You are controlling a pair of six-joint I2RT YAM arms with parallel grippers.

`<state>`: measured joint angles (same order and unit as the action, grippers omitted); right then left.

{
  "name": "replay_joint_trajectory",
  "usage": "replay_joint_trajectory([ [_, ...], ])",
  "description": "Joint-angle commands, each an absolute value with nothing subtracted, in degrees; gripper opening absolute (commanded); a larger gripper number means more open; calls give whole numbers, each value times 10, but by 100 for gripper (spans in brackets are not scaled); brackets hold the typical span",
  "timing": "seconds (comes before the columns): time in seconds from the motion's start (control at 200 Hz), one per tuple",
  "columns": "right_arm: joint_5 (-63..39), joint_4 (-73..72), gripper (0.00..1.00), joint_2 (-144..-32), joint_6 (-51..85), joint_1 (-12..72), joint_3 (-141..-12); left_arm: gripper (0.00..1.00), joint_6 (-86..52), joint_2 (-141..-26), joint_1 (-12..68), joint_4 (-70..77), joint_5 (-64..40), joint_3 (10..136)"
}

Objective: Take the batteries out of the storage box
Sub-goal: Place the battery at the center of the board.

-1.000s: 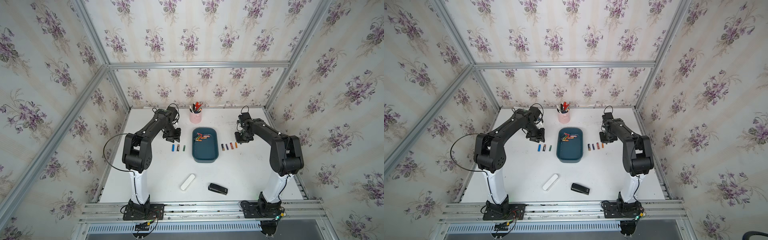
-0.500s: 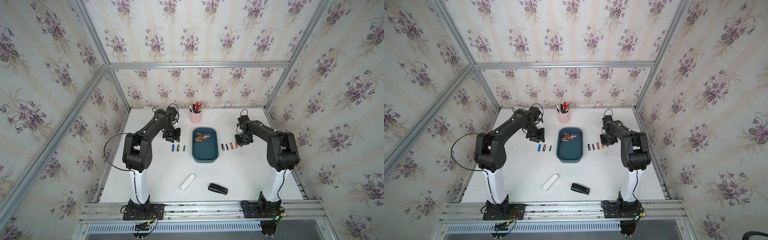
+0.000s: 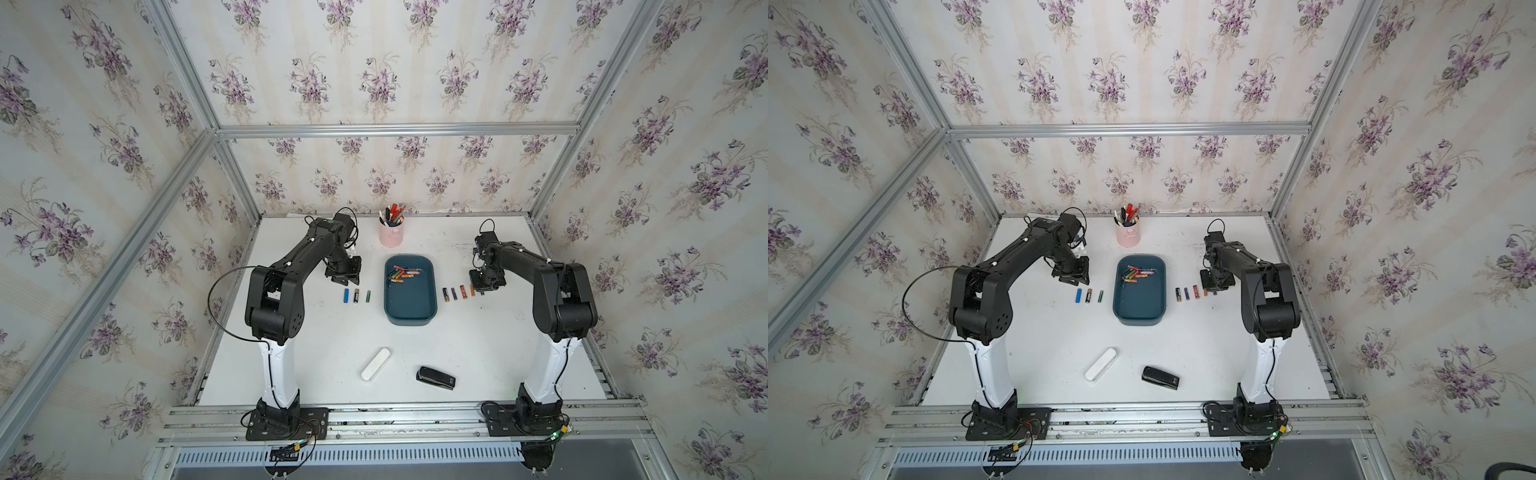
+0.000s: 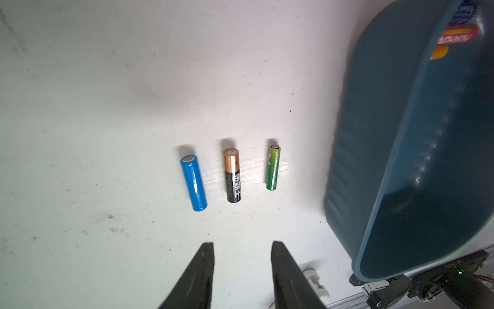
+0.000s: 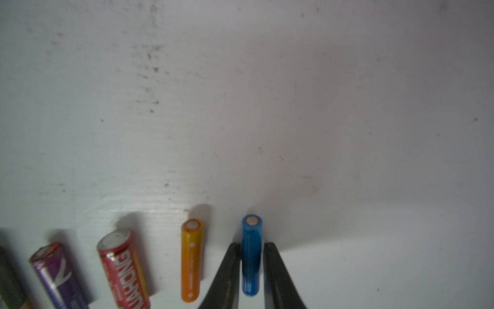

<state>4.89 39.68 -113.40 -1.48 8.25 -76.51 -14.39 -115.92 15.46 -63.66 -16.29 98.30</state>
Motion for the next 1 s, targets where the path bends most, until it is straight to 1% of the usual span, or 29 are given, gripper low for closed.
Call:
replay_joint_trajectory([
  [0.0, 45, 401, 23, -1130, -13, 82, -769, 41, -144, -1155, 154, -644, -160, 987],
  [0.295, 52, 405, 26, -1118, -9, 82, -777, 42, -144, -1152, 155, -652, -156, 1000],
  [0.51, 57, 420, 28, -1088, -3, 86, -802, 43, -137, -1155, 167, -665, -135, 1036],
  [0.669, 70, 434, 28, -1064, 2, 104, -827, 45, -120, -1178, 212, -692, -82, 1102],
  [0.834, 60, 434, 28, -1038, 13, 127, -838, 46, -125, -1243, 268, -731, -42, 1207],
  [0.999, 46, 431, 29, -1013, 20, 134, -837, 46, -105, -1312, 321, -730, -20, 1289],
])
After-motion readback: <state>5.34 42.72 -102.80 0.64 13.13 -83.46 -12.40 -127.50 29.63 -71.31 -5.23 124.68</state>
